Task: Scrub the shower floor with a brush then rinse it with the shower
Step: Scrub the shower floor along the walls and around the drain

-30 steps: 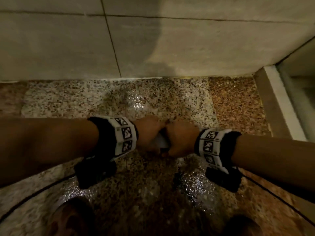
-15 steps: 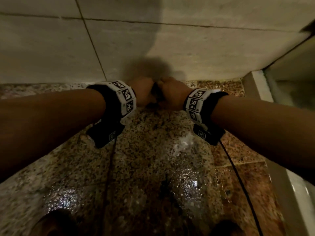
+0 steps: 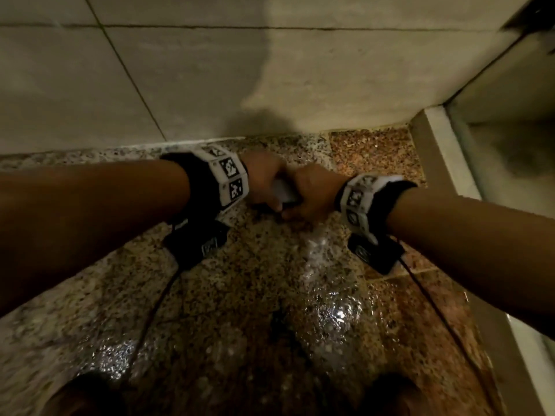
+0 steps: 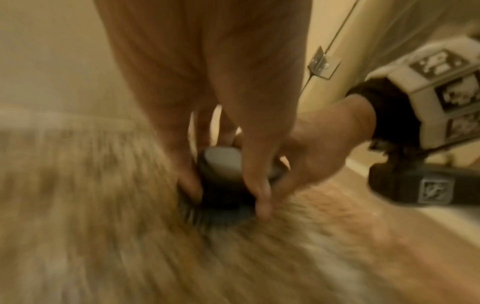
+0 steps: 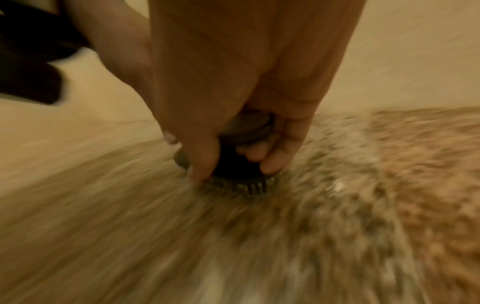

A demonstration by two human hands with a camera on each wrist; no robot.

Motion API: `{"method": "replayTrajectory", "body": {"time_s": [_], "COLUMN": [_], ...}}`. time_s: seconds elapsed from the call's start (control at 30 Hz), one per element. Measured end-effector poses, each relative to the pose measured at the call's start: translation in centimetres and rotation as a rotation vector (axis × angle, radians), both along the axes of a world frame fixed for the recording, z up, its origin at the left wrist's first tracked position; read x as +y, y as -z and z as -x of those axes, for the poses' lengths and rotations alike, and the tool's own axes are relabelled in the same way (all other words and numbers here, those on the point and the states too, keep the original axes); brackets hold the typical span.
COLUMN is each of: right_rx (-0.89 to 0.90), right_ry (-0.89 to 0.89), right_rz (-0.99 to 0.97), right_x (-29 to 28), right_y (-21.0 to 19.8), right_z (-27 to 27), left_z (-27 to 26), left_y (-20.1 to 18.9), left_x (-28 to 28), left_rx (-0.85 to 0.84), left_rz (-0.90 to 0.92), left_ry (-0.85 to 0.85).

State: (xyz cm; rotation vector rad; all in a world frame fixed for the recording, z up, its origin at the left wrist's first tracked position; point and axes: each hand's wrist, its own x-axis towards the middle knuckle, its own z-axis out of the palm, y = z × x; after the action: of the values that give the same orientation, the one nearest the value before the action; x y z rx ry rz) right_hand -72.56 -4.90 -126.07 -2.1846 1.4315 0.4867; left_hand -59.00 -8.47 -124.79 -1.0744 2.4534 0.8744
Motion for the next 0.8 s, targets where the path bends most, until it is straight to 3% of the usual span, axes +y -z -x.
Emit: {"method": "replayTrajectory", "body": {"time_s": [0.1,0.27,0.4,0.47,0.57,0.67,0.8], "right_rx": [-0.104,-0.003,-0.093,-0.086,0.078,0.04,-0.095], "right_ry": [0.187,0.013,0.147,0.095,-0.034,0.101,0.354], "right_rz": [0.073,-0.105,0.06,0.048,-0.068,0.024,0.113], "right_x": [-0.8,5.4,4.4,5.8,9.4,7.2,2.9], "right_y": [-0.2,0.5,-1.1,-1.5,-0.2,0.4,0.9], "right_z": [0.4,1.9,3.7,4.2,4.5,5.0,5.6], "left_z": [1.0,1.3,2.9,3.1,2.6,3.8,6.0], "left_y": [0.1,1.7,-0.5,-0.1,1.7,1.9,0.2], "left_x": [-0.7,4.7,3.3,3.9,7.2,5.5,1.0], "left_rx": [0.014,-0.099,0.029,0.056,0.026,0.116,-0.005], "left_rz": [0.108,0.026,0.138,0.057,-0.066,0.033,0.228], "left_ry": [-0.075,0.179,0.109,0.142,0.226,0.114,0.066]}}
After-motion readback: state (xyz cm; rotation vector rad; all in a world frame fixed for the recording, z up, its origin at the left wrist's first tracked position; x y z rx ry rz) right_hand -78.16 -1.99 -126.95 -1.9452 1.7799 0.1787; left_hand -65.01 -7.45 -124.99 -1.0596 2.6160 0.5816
